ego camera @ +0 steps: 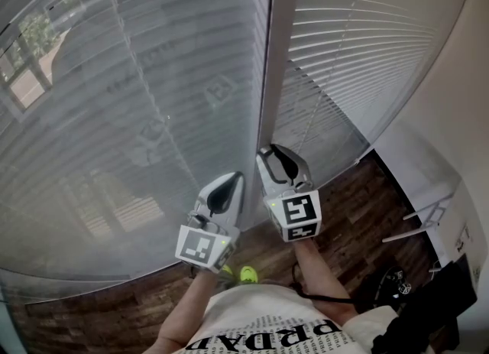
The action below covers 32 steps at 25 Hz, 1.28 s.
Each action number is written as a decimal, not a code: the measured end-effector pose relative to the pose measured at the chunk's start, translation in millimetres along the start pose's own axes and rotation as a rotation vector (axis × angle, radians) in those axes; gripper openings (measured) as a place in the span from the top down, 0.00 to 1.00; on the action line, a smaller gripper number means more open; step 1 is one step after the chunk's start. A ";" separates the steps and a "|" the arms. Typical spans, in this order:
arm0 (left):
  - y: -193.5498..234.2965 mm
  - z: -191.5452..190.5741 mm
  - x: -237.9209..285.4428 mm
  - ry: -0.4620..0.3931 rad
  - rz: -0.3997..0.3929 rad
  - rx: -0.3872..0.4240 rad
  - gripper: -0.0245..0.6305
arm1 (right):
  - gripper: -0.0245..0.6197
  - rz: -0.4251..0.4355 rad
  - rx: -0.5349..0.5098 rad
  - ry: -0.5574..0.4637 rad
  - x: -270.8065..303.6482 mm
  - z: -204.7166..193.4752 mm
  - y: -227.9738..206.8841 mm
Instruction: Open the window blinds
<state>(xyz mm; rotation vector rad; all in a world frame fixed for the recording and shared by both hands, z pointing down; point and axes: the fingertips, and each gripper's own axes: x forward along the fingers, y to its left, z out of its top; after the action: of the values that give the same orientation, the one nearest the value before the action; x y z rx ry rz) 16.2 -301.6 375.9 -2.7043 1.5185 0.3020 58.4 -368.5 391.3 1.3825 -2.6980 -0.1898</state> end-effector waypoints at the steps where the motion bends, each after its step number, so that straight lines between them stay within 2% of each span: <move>1: 0.9 0.6 -0.2 0.000 0.003 0.001 0.97 | 0.77 -0.003 0.014 -0.003 0.0 0.0 -0.5; 5: 4.8 -0.4 -2.1 0.018 0.016 0.000 0.97 | 0.77 -0.012 0.095 -0.014 0.0 -1.0 -3.1; 8: 2.2 3.6 -1.0 -0.006 0.002 -0.018 0.97 | 0.77 -0.012 0.152 -0.024 -0.1 -0.8 -3.9; 13: 0.4 3.7 -0.2 -0.009 -0.009 -0.022 0.97 | 0.77 -0.013 0.165 -0.019 0.1 -1.5 -4.1; 16: 0.5 2.4 -0.3 -0.005 -0.015 -0.017 0.98 | 0.76 -0.013 0.123 -0.013 0.7 -1.5 -4.1; 20: 0.4 5.1 0.8 -0.006 -0.016 -0.019 0.98 | 0.77 -0.005 -0.083 0.053 1.0 -2.9 1.5; 25: 3.8 2.4 1.5 0.033 -0.018 0.011 0.97 | 0.72 0.002 -0.444 0.145 -6.4 -10.9 7.8; 29: 2.2 0.8 3.1 0.043 -0.029 0.022 0.98 | 0.72 -0.017 -0.719 0.174 -9.4 -10.5 8.9; 32: 0.7 1.0 4.2 0.047 -0.031 0.019 0.98 | 0.73 -0.009 -0.840 0.180 -7.6 -8.5 11.7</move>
<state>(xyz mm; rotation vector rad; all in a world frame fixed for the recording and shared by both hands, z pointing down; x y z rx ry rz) 17.7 -305.4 374.2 -2.7363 1.4818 0.2231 54.7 -356.1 401.3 1.0607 -2.0458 -0.9999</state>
